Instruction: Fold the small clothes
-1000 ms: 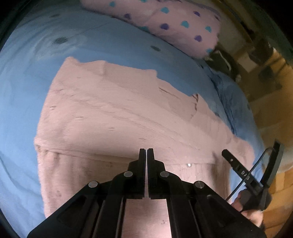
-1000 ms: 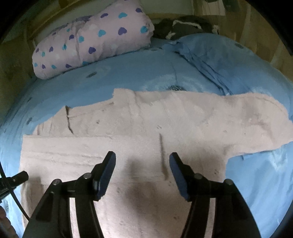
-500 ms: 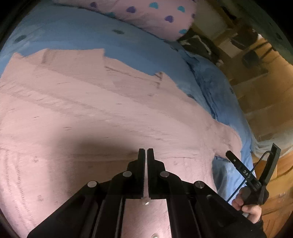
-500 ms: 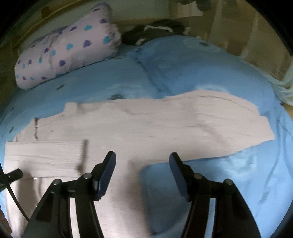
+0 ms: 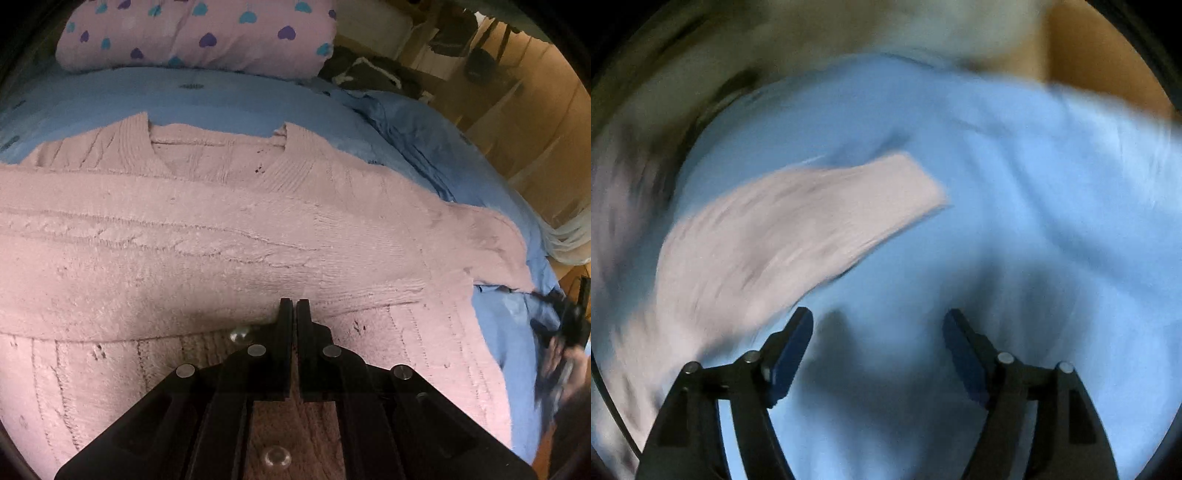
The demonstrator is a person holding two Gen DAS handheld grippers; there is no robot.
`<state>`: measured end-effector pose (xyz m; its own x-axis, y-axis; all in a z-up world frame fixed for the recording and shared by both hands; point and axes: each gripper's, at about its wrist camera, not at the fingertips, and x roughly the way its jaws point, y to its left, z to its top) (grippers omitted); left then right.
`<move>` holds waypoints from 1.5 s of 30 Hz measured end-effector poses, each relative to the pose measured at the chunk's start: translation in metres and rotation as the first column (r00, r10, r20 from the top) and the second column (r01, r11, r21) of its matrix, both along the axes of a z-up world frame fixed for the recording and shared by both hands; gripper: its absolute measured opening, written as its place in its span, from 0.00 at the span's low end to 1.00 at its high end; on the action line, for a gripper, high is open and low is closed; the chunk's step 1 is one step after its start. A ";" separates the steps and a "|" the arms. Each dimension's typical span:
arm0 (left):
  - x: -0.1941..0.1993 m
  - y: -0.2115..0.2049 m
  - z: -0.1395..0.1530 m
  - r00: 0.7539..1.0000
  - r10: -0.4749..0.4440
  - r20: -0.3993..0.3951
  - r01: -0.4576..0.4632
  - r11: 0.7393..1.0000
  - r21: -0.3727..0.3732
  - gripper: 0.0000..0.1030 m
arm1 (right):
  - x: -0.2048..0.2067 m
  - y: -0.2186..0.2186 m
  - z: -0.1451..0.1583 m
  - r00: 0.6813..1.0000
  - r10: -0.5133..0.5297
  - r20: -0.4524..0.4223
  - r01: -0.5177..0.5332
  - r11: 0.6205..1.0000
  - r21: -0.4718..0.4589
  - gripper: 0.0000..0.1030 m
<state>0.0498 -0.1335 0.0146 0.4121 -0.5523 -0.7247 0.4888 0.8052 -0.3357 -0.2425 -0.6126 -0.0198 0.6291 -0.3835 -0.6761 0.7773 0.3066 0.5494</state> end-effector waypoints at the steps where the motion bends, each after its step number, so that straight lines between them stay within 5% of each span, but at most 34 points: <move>1: 0.000 0.001 -0.002 1.000 0.000 0.000 0.000 1.000 -0.004 0.00 | -0.007 -0.011 -0.002 0.994 -0.034 0.107 0.031 0.999 0.025 0.85; 3: 0.002 0.002 -0.003 1.000 0.000 -0.007 0.000 1.000 -0.011 0.00 | -0.005 -0.032 -0.005 0.972 -0.079 0.219 0.061 0.994 0.086 0.96; 7: 0.005 0.002 -0.005 1.000 -0.001 -0.021 0.001 1.000 -0.027 0.00 | 0.015 -0.040 -0.003 0.971 -0.096 0.219 0.090 0.995 0.041 0.95; 9: 0.006 0.003 -0.005 1.000 -0.002 -0.024 0.001 1.000 -0.030 0.00 | 0.033 -0.036 -0.003 0.987 -0.023 0.161 0.026 1.000 -0.017 0.75; 11: 0.006 0.004 -0.005 1.000 -0.003 -0.029 0.002 0.999 -0.040 0.00 | 0.054 -0.029 -0.005 0.997 0.067 0.025 -0.064 0.994 -0.088 0.23; 12: 0.007 0.006 -0.006 0.999 -0.003 -0.036 0.001 0.999 -0.051 0.00 | 0.059 -0.027 -0.005 0.996 0.086 -0.014 -0.088 0.989 -0.118 0.13; 16: 0.011 0.014 -0.009 0.997 -0.002 -0.074 -0.006 0.994 -0.111 0.00 | 0.058 -0.026 0.011 0.994 0.096 0.047 -0.089 0.988 -0.125 0.07; 21: 0.012 0.017 -0.011 0.996 0.004 -0.091 -0.017 0.991 -0.135 0.00 | 0.082 0.026 0.077 0.969 0.227 0.097 -0.181 0.919 -0.349 0.07; 24: 0.009 0.013 -0.009 0.997 0.007 -0.075 -0.016 0.994 -0.113 0.00 | 0.117 0.082 0.112 0.918 0.397 0.009 -0.341 0.800 -0.495 0.06; 28: 0.011 0.014 -0.009 0.997 0.007 -0.083 -0.017 0.992 -0.122 0.00 | 0.182 0.171 0.120 0.775 0.627 -0.080 -0.569 0.636 -0.521 0.06; 33: 0.012 0.016 -0.010 0.996 0.007 -0.088 -0.018 0.992 -0.127 0.00 | 0.223 0.274 0.077 0.601 0.732 -0.319 -0.773 0.431 -0.466 0.06; 37: 0.011 0.017 -0.011 0.996 0.006 -0.090 -0.017 0.991 -0.131 0.00 | 0.242 0.318 0.024 0.498 0.742 -0.449 -0.861 0.361 -0.358 0.06; 40: 0.013 0.019 -0.011 0.995 0.001 -0.102 -0.016 0.988 -0.152 0.00 | 0.254 0.323 0.015 0.477 0.739 -0.475 -0.877 0.364 -0.315 0.10; 41: 0.015 0.022 -0.013 0.993 -0.005 -0.120 -0.017 0.983 -0.181 0.00 | 0.251 0.317 0.018 0.480 0.757 -0.443 -0.876 0.384 -0.292 0.25; 42: 0.021 0.029 -0.018 0.985 -0.021 -0.170 -0.024 0.966 -0.258 0.00 | 0.240 0.304 0.023 0.495 0.769 -0.405 -0.869 0.426 -0.251 0.39; 43: 0.029 0.038 -0.026 0.970 -0.038 -0.238 -0.048 0.936 -0.348 0.00 | 0.237 0.297 0.024 0.539 0.760 -0.363 -0.842 0.502 -0.198 0.67; 45: 0.043 0.051 -0.040 0.931 -0.059 -0.359 -0.126 0.874 -0.469 0.00 | 0.224 0.290 0.031 0.614 0.731 -0.299 -0.786 0.600 -0.148 0.71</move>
